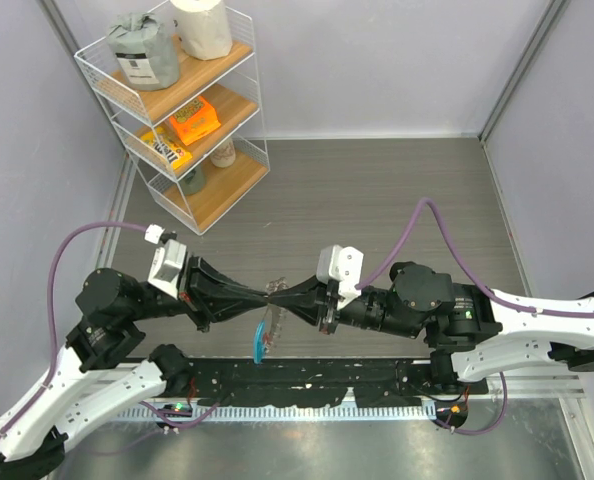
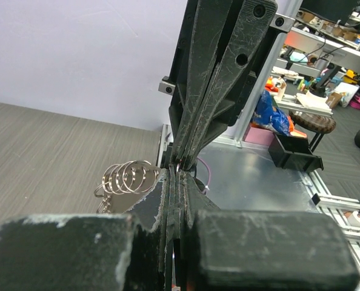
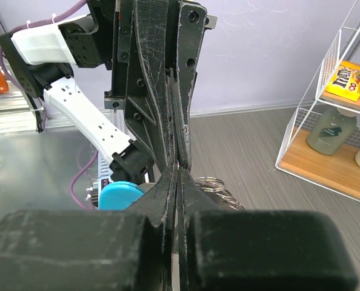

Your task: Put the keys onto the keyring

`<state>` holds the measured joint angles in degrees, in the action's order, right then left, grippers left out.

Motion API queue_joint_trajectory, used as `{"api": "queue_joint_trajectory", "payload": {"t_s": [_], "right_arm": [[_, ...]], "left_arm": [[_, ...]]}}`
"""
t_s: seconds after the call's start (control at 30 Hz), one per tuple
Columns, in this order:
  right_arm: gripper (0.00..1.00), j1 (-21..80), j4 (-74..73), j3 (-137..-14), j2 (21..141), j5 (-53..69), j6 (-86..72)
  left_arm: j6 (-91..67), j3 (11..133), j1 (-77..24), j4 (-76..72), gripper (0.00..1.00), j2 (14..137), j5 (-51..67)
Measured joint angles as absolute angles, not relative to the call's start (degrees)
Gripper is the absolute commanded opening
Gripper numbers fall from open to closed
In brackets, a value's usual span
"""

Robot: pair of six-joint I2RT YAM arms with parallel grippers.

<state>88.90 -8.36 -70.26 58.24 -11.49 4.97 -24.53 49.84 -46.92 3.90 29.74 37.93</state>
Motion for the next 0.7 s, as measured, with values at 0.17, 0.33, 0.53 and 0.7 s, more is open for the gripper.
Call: {"api": "queue_joint_trajectory", "payload": {"t_s": [0.17, 0.33, 0.53, 0.7], "right_arm": [[0.07, 88.8, -7.9, -69.8, 58.1, -11.5, 5.0], [0.11, 89.1, -6.9, -69.7, 56.3, -10.4, 4.6], [0.21, 89.2, -5.6, -69.7, 53.7, -9.9, 4.3], [0.33, 89.2, -5.8, -69.3, 52.6, -11.0, 4.3]], "left_arm": [[-23.8, 49.9, -46.9, 5.0, 0.0, 29.3, 36.9], [-23.2, 50.0, -46.6, 8.1, 0.0, 29.1, 33.6], [-22.6, 50.0, -46.6, 9.7, 0.0, 29.1, 31.7], [-22.2, 50.1, -46.6, 10.1, 0.0, 29.1, 31.0]]}}
